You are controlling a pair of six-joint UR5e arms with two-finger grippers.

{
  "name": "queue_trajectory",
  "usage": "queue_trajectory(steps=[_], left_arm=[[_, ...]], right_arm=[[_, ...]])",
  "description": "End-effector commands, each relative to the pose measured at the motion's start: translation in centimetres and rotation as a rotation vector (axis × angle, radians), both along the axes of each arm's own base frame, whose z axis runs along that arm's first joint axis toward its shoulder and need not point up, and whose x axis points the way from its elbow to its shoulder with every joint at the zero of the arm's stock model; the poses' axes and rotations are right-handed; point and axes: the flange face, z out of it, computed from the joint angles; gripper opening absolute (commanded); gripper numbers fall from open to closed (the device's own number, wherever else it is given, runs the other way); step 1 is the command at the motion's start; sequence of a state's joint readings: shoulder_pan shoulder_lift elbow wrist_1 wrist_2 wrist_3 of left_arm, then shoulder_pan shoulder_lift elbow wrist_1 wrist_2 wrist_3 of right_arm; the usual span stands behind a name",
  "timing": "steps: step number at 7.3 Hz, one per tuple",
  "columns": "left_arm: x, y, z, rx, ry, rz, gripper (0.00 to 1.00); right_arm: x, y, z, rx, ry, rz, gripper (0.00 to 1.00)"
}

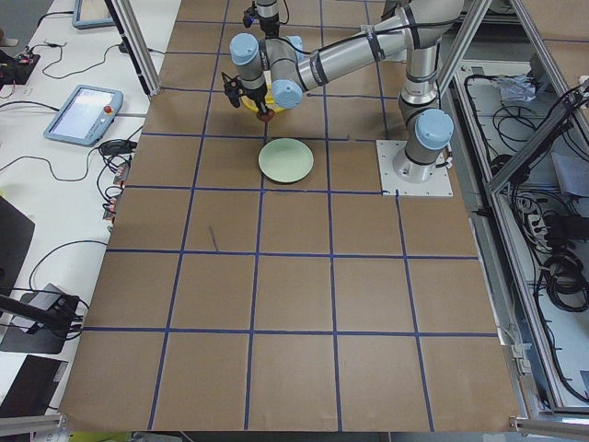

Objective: Stack buns with steamer

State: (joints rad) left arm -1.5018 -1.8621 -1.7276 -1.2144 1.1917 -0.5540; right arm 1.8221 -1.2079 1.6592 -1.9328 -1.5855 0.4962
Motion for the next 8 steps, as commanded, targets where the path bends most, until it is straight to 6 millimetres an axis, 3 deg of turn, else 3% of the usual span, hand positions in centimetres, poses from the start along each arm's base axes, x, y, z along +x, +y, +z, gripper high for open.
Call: queue_trajectory(steps=[1,2,3,4,5,6,8], left_arm=[[-6.2,-1.6,4.1,0.153,0.291,0.37,0.17],[-6.7,-2.1,3.8,0.198,0.342,0.41,0.46],[-8.7,-1.7,2.4,0.236,0.334,0.394,0.99],[-10.2,-1.1,1.8,0.251,0.336,0.371,1.0],[-10.3,-1.1,1.7,0.243,0.336,0.357,1.0],[-10.0,-1.1,1.8,0.187,0.311,0.296,1.0],[-6.3,-1.0,2.4,-0.04,-0.082,0.001,1.0]], right_arm=[[-0.4,-0.5,1.0,-0.026,-0.002,0.03,0.99],[-2.5,-1.3,3.7,-0.062,-0.023,0.097,0.98],[-6.4,-1.9,6.7,-0.086,-0.029,0.099,0.98],[-11.4,-1.9,10.0,-0.082,-0.035,0.123,0.98],[-14.8,-1.3,13.1,-0.071,-0.048,0.148,0.99],[-16.1,-0.1,16.7,-0.054,-0.049,0.165,0.99],[-15.3,3.6,23.5,-0.052,-0.055,0.223,0.99]])
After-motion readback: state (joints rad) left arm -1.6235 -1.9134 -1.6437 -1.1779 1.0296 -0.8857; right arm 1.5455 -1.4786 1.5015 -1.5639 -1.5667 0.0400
